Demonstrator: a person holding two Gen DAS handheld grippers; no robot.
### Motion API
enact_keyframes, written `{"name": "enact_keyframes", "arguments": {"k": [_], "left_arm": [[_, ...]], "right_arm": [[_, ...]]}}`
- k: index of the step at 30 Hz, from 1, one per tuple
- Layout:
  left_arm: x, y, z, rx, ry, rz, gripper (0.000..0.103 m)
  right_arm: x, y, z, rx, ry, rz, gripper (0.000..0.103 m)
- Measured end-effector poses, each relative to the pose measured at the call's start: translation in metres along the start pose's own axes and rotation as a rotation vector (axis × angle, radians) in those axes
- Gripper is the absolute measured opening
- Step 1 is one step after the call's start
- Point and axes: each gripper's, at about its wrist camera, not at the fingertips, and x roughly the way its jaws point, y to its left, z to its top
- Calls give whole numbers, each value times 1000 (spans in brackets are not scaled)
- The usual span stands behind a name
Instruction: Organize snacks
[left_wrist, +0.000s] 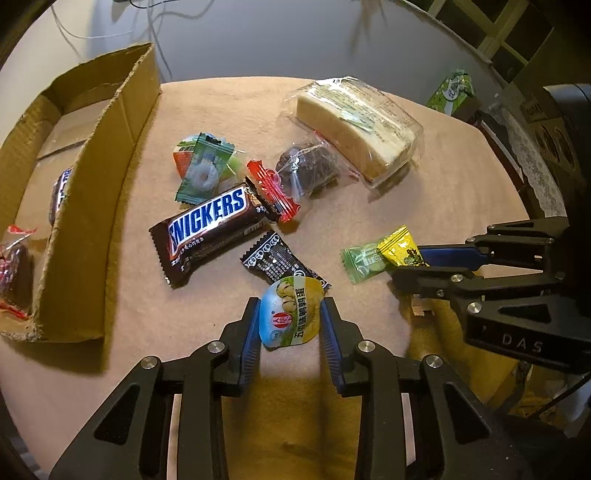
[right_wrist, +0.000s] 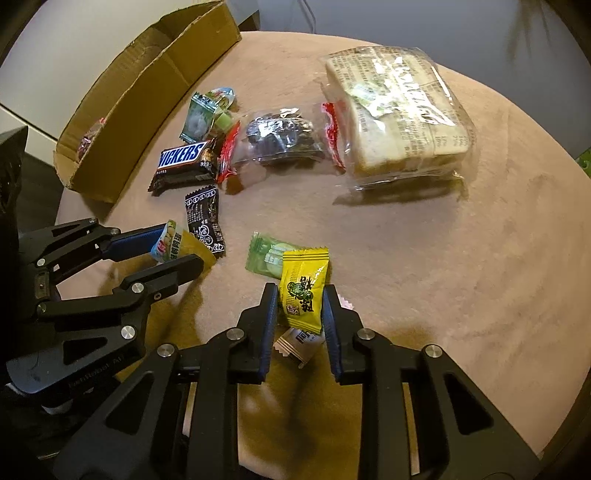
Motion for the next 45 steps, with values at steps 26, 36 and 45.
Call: {"name": "enact_keyframes", "arguments": {"k": [26, 36, 45], "left_arm": [[-49, 34, 5, -143, -107, -10, 12], [-30, 15, 12, -97, -77, -49, 28], [8, -12, 33, -16, -29, -10, 36]], "right_arm": [[-67, -10, 6, -20, -119, 58, 25], [-60, -10, 13, -23, -110, 53, 25], [-57, -36, 2, 47, -102, 38, 25]]}}
